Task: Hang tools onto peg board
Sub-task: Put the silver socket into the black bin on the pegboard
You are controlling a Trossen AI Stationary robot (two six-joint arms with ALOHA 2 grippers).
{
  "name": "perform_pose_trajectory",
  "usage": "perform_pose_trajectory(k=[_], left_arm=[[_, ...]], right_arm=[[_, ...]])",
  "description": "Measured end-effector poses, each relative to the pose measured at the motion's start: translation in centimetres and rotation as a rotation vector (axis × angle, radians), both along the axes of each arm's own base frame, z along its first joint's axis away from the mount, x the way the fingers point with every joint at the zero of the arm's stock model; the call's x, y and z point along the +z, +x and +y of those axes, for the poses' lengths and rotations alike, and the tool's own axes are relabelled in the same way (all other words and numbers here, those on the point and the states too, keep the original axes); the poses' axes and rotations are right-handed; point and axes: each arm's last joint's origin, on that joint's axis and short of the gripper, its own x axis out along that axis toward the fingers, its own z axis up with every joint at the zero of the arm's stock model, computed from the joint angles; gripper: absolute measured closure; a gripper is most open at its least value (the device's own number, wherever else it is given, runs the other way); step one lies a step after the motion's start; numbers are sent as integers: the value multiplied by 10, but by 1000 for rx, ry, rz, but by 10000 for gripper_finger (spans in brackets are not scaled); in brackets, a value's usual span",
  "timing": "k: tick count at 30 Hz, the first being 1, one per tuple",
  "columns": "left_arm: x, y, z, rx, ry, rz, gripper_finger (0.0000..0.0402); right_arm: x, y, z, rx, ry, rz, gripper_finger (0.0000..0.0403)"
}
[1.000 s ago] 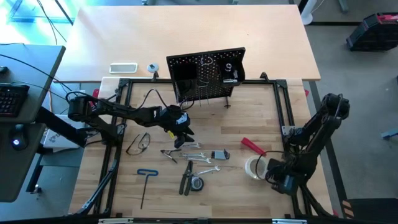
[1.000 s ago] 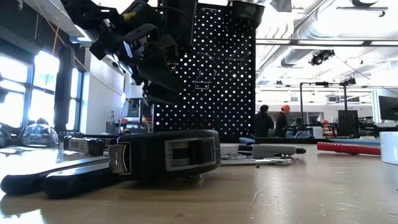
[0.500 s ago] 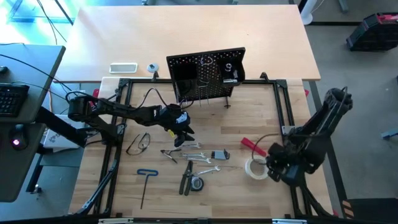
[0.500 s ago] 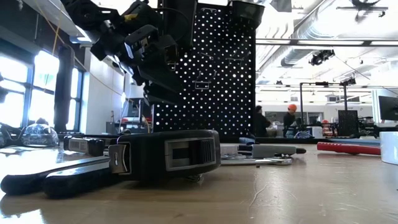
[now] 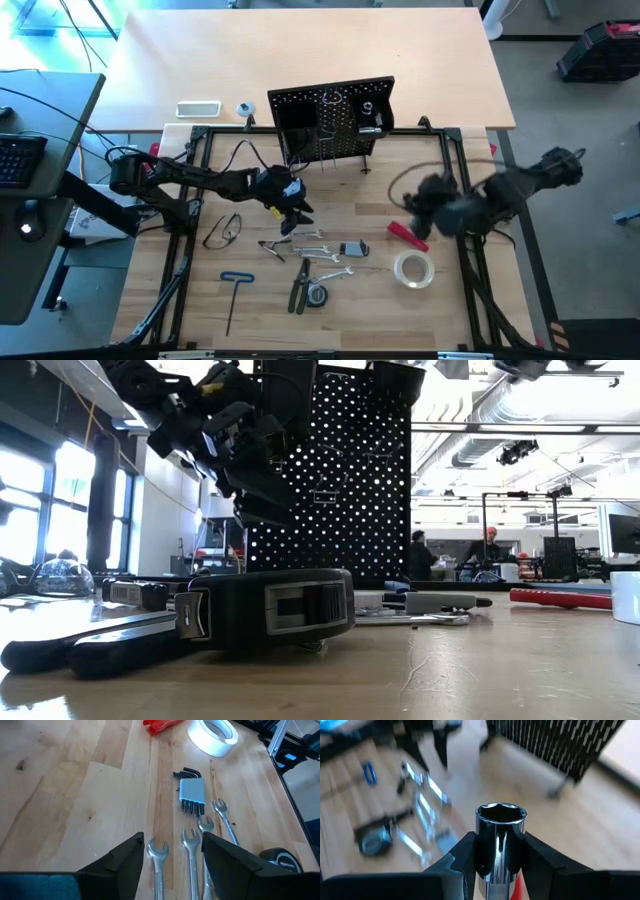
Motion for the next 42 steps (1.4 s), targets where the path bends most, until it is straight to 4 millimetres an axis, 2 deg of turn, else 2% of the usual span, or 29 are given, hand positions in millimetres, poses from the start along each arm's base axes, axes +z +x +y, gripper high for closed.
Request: perform_pose_trajectory(k=[9,18,24,30,42], left_arm=[[2,2,1,4,5,-30,209],[4,3,2,16,11,-46,209],[4,3,2,18,8,-45,209],[4,3,2,20,9,-44,209],[4,3,2,33,-1,-40,209]], right_arm=[[68,13,-52,-21,-145,-220,294],[110,35,-90,-12,-246,-424,294],[113,62,-116,-69,-237,-355,294],[110,77,-137,-157,-193,-242,294],[112,75,-154,-194,-166,-192,294]])
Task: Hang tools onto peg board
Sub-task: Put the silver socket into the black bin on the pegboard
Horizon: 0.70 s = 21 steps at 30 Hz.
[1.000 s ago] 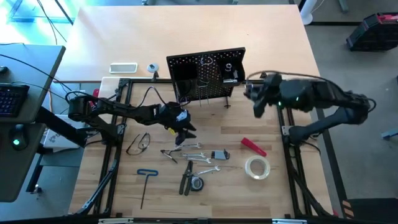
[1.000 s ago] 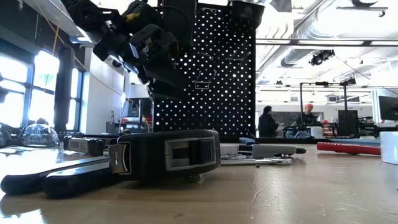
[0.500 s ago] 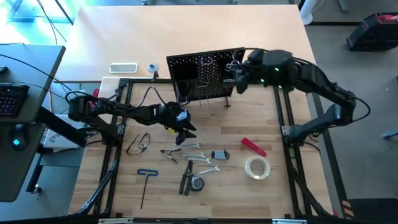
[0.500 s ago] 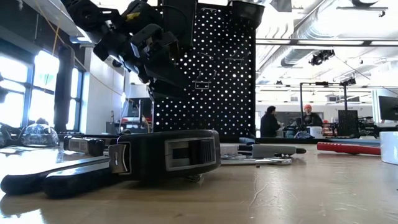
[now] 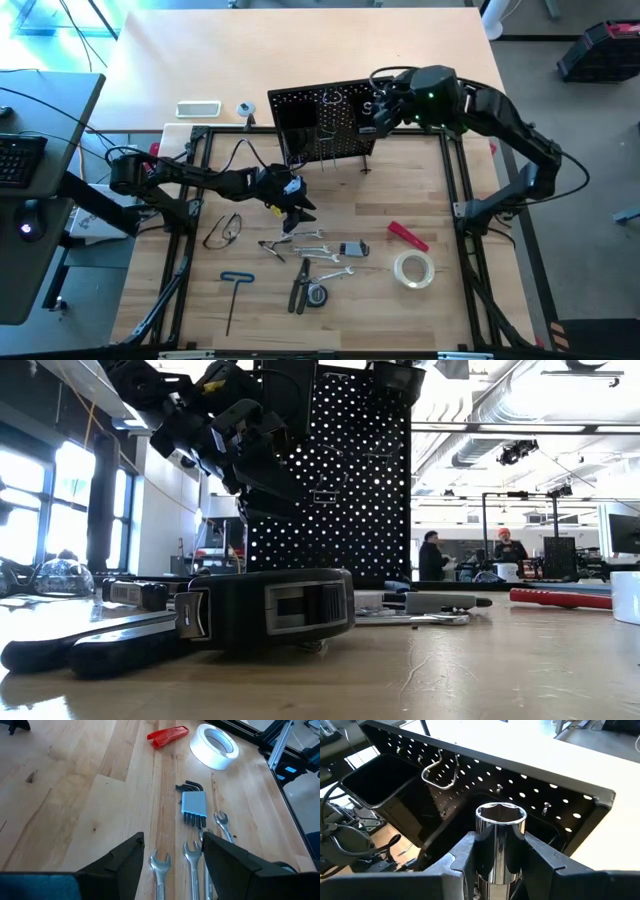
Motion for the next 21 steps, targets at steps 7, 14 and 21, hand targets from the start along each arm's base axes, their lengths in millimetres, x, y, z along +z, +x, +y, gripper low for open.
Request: perform_pose_trajectory(k=[7,14,21], left_arm=[[-1,-1,2,3,6,5,209],[-1,-1,6,12,13,4,209],[-1,-1,7,18,8,5,209]], right_arm=[[-4,-4,-6,-25,36,25,286],[-4,-4,-5,9,54,22,275],[-4,-4,-6,13,39,31,272]])
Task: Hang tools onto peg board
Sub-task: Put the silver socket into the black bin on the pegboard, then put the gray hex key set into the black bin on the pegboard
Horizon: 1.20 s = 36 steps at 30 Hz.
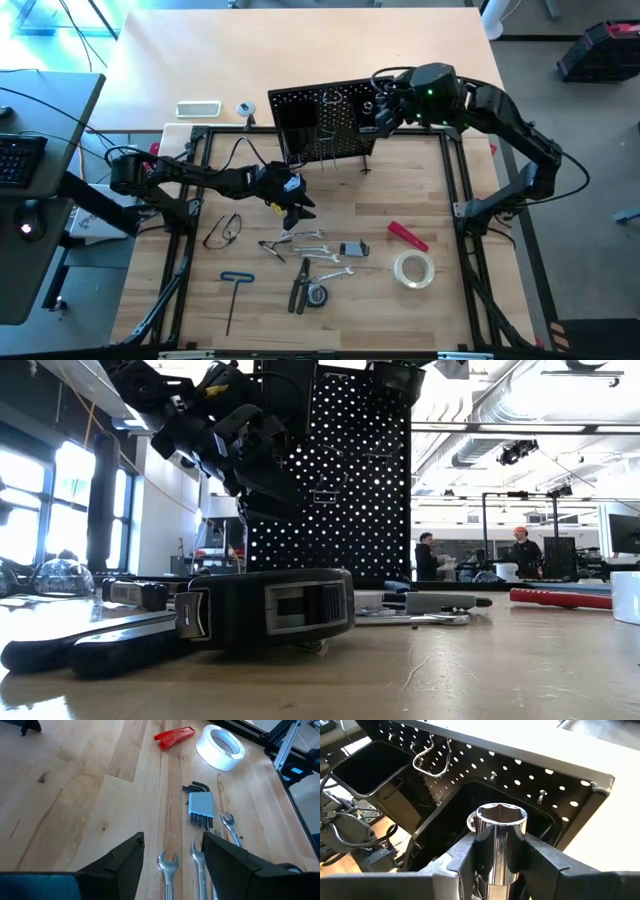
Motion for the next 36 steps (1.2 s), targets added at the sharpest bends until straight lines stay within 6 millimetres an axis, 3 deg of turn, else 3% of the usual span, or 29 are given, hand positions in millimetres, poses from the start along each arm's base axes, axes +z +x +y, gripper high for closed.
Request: perform_pose_trajectory(k=[15,26,31,36], left_arm=[[0,0,0,7,-22,2,209],[0,0,0,6,-23,2,209],[1,0,0,9,-27,2,209],[5,-2,2,12,-20,-14,209]], right_arm=[[1,1,1,43,-11,4,268],[3,2,0,44,-14,-23,214],[10,1,1,59,-53,-55,213],[28,-6,3,81,-143,-96,213]])
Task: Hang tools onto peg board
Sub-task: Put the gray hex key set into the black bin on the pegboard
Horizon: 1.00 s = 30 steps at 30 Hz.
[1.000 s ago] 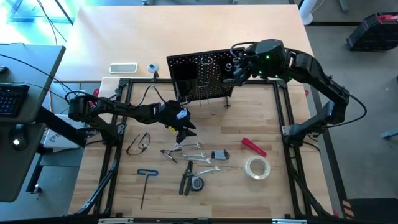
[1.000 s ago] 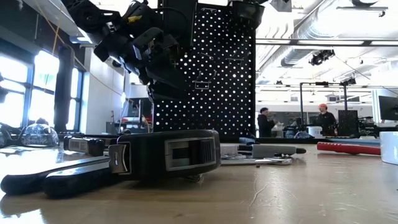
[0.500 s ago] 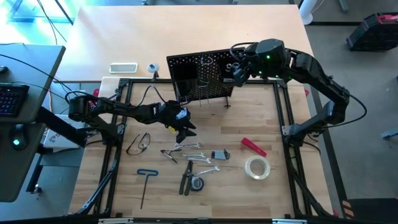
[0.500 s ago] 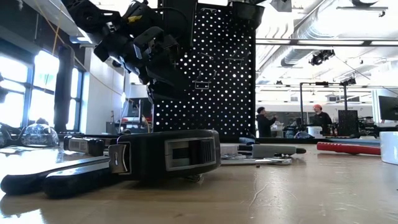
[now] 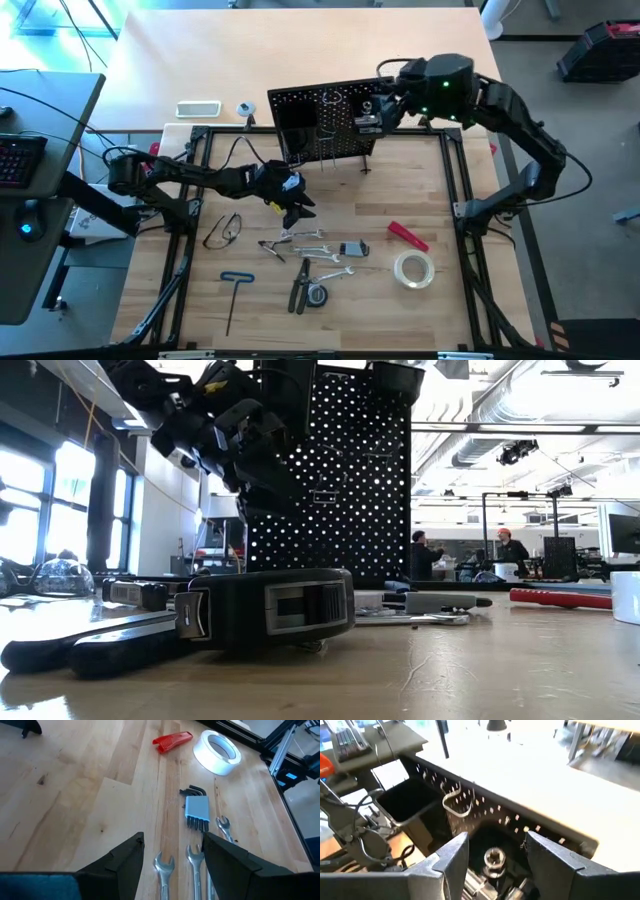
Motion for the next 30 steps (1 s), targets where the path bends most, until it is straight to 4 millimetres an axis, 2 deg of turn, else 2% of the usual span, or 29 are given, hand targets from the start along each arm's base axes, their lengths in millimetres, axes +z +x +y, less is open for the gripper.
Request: perform_pose_trajectory(k=[6,12,20,24,30], left_arm=[[4,-3,8,28,2,-8,209],[14,-12,13,41,3,-14,209],[30,-37,10,-37,34,53,209],[31,-46,6,-60,37,105,209],[29,-48,0,-85,25,147,209]], right_arm=[[18,-13,5,27,-64,0,213],[21,-22,19,200,-14,44,213],[-3,-23,43,487,187,229,213],[-16,-19,55,550,215,331,213],[-35,-11,72,646,226,435,213]])
